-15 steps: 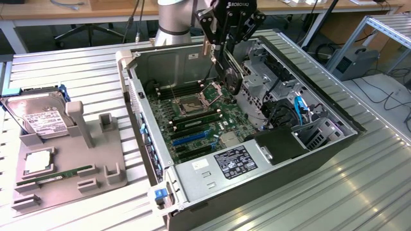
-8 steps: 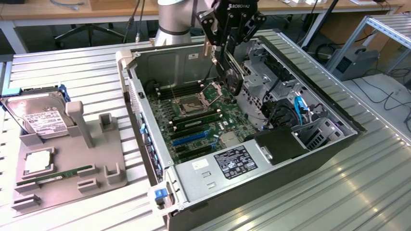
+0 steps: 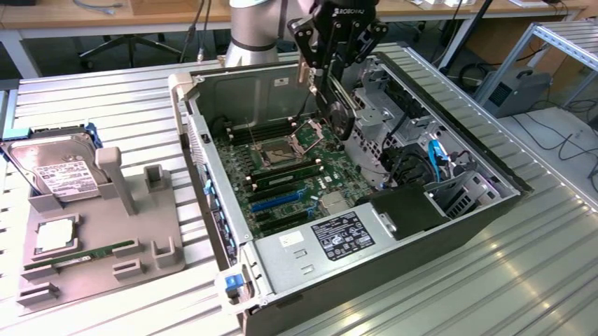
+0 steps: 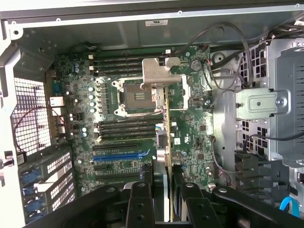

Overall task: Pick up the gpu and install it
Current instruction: 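Pick up the gpu and move the gpu toward the slot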

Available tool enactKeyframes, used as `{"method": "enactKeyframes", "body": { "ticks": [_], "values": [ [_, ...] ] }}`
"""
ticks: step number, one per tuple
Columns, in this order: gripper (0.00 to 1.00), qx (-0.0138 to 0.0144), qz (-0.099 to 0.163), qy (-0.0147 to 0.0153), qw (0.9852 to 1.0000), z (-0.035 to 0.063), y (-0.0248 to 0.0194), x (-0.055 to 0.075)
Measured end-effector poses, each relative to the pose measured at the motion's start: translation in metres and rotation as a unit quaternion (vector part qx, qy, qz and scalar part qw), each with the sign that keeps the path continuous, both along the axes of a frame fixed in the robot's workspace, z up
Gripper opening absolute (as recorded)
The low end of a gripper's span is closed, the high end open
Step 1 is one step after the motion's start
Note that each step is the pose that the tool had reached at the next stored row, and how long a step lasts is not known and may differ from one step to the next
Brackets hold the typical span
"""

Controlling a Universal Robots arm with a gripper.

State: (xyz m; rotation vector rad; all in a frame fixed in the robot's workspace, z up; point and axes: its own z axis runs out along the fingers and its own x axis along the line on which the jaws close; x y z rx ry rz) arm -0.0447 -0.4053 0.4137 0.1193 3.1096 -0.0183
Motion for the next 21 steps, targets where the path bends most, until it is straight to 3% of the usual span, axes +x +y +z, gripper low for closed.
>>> {"method": "enactKeyframes", "body": {
  "ticks": [21],
  "values": [
    [0.27, 0.0000, 0.000, 0.0000, 1.0000, -0.0065, 0.0000, 0.0069]
  ]
}}
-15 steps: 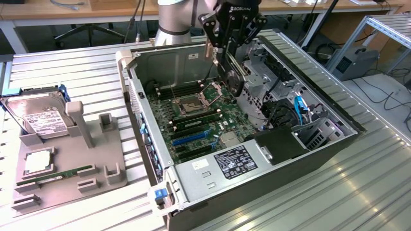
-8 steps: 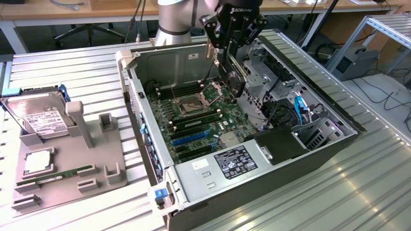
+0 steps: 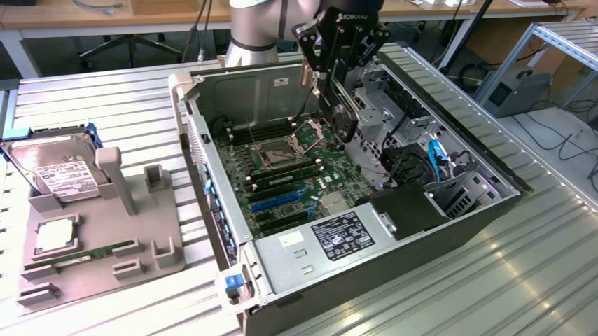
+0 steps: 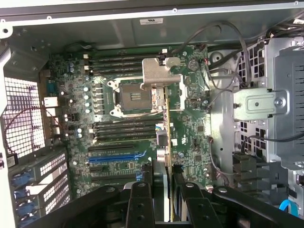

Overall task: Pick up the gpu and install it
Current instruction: 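Pick up the gpu and move the gpu toward the slot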

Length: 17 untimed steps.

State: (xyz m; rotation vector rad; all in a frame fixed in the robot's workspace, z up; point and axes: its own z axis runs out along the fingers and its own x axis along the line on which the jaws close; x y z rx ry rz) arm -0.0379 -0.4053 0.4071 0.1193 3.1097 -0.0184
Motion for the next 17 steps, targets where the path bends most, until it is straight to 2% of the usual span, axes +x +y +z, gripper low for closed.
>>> {"method": "enactKeyframes", "body": {
  "ticks": [17],
  "values": [
    [0.27, 0.0000, 0.000, 0.0000, 1.0000, -0.0054, 0.0000, 0.0049]
  ]
}}
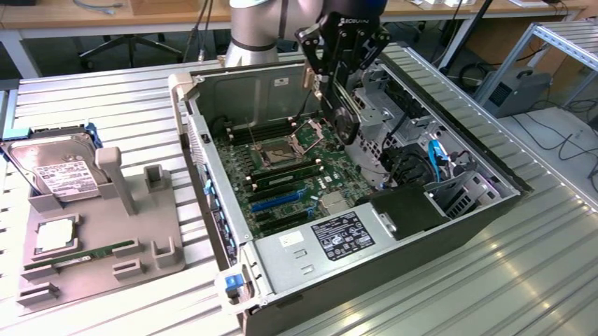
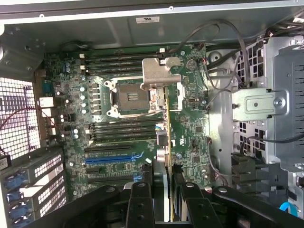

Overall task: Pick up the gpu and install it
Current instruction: 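Pick up the gpu and move the gpu toward the slot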

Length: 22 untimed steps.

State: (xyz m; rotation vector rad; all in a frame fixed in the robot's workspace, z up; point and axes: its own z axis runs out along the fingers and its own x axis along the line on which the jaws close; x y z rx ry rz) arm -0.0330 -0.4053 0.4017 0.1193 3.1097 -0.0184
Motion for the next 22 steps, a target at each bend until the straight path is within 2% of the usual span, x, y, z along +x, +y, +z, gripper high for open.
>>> {"method": "enactKeyframes", "body": {
  "ticks": [22],
  "values": [
    [0.27, 0.0000, 0.000, 0.0000, 1.0000, -0.0069, 0.0000, 0.0037]
  ]
}}
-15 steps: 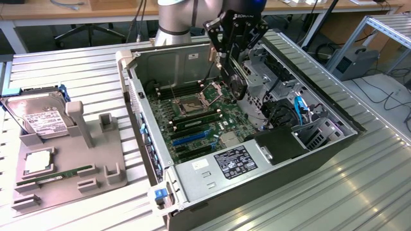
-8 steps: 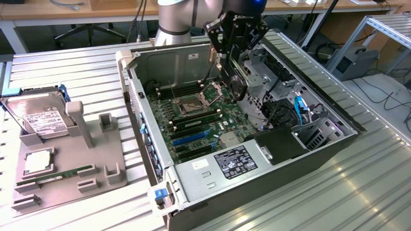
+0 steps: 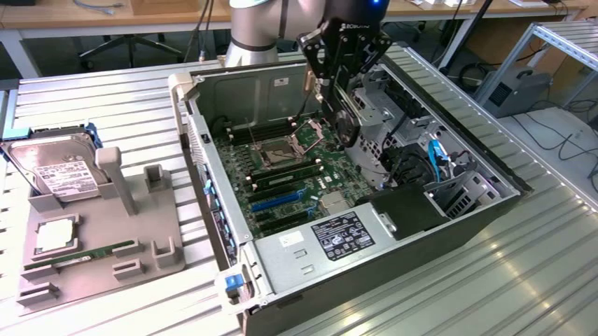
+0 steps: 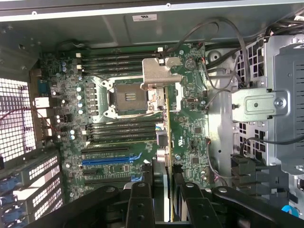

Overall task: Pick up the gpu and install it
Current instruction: 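Pick up the gpu and move the gpu toward the slot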

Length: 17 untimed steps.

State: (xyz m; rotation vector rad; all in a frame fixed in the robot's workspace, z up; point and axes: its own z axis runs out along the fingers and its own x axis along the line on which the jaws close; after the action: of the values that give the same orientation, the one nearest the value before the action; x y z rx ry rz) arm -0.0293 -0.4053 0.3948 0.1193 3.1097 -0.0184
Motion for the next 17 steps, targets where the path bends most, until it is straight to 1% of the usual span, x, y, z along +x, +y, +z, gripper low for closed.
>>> {"method": "enactKeyframes", "body": {
  "ticks": [17],
  "values": [
    [0.27, 0.0000, 0.000, 0.0000, 1.0000, -0.0040, 0.0000, 0.0022]
  ]
}}
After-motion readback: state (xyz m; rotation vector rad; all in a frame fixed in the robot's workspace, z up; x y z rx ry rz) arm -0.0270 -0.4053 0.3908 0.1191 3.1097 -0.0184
